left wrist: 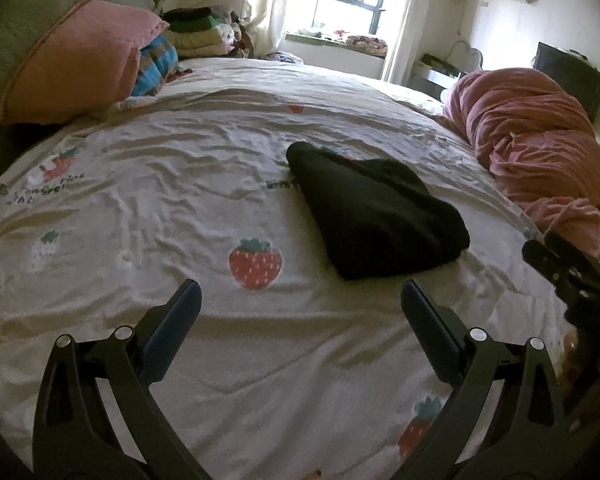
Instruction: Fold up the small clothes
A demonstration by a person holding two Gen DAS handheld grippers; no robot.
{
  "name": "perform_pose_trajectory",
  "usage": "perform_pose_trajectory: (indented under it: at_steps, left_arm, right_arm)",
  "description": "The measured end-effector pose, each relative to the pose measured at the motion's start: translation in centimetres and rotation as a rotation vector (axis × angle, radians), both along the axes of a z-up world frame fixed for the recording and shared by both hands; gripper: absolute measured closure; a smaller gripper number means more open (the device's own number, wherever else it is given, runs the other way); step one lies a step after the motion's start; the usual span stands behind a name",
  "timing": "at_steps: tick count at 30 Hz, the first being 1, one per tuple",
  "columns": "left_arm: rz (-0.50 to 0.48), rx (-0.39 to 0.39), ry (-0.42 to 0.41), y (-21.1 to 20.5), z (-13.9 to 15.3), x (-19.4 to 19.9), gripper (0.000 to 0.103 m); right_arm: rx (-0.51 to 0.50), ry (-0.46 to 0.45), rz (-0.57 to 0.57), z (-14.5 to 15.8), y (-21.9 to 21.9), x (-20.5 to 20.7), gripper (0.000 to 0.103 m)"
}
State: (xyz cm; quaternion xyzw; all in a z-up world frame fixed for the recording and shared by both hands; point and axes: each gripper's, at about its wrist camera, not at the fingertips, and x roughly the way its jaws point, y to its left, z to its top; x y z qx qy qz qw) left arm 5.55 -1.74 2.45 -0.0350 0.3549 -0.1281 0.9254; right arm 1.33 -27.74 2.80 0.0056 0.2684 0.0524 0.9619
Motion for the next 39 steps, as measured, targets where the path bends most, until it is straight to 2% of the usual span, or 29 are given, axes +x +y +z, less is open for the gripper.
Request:
perform_pose_trajectory:
  at_steps: [11, 16, 22, 39]
  left_arm:
    - [0.004, -0.010, 0.014, 1.4, -2.3, -2.5, 0.009]
    - [0.021, -0.014, 0.000, 1.8, -2.5, -3.2, 0.009]
    - [0.010, -0.001, 0.022, 1.2, -3.0, -3.7, 0.009]
    - [0.016, 0.029, 0.016, 0.7, -3.3, -4.0, 0.009]
  right_arm:
    - [-0.003, 0.053, -0.101, -3.7, 1.1, -3.6, 0.005]
    - [-0.035, 0.089, -0.094, -5.0, 1.4, -4.6, 0.005]
    - [-0.035, 0.097, -0.087, -5.4, 1.4, -5.0, 0.005]
    - [-0.032, 0.124, -0.089, -5.8, 1.3, -5.3, 0.005]
